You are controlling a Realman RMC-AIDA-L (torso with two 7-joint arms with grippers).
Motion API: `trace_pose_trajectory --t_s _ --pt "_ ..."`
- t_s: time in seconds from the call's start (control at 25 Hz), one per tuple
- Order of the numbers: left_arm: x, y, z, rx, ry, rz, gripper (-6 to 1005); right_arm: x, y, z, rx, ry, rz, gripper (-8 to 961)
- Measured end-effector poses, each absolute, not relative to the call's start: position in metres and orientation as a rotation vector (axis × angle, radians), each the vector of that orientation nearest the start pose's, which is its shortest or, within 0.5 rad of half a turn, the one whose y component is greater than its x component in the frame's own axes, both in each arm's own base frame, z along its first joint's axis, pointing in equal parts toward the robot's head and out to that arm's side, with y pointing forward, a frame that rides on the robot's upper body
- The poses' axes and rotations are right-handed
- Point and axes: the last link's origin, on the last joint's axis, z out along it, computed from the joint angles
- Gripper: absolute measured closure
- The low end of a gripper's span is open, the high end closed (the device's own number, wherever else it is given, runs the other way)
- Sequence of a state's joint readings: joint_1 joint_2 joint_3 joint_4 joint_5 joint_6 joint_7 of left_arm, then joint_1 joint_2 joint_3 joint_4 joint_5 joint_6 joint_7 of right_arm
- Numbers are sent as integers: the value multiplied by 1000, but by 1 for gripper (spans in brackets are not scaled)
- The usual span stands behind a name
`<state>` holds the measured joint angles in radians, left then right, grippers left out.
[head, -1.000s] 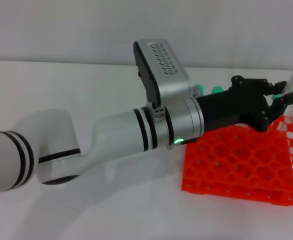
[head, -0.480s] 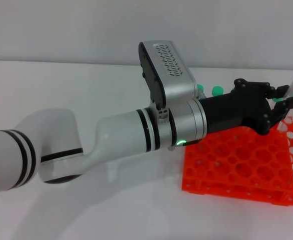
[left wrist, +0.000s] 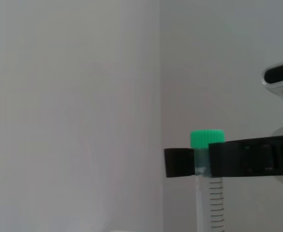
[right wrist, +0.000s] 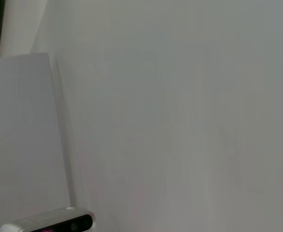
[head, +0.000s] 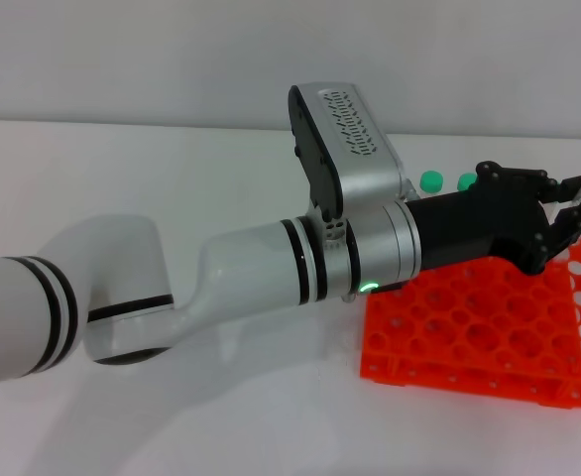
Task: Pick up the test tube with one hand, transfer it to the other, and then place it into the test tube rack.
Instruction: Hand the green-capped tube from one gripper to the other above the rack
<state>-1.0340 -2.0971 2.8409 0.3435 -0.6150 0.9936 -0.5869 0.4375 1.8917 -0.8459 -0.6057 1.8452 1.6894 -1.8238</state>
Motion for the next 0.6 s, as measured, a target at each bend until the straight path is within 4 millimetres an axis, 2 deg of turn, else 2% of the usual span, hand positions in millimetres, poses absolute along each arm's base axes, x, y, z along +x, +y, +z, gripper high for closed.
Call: trace_pose_trajectory --t_s 0.08,0.32,0.6 --pt "-72 361 -147 -2662 -139 -1039 790 252 334 109 -2370 372 1237 408" --pt "-73 360 -148 -2663 -142 -1040 789 256 331 111 -2368 376 1231 658" --pt "-75 358 -148 -2648 -130 -1041 788 259 328 113 -2357 378 1238 720"
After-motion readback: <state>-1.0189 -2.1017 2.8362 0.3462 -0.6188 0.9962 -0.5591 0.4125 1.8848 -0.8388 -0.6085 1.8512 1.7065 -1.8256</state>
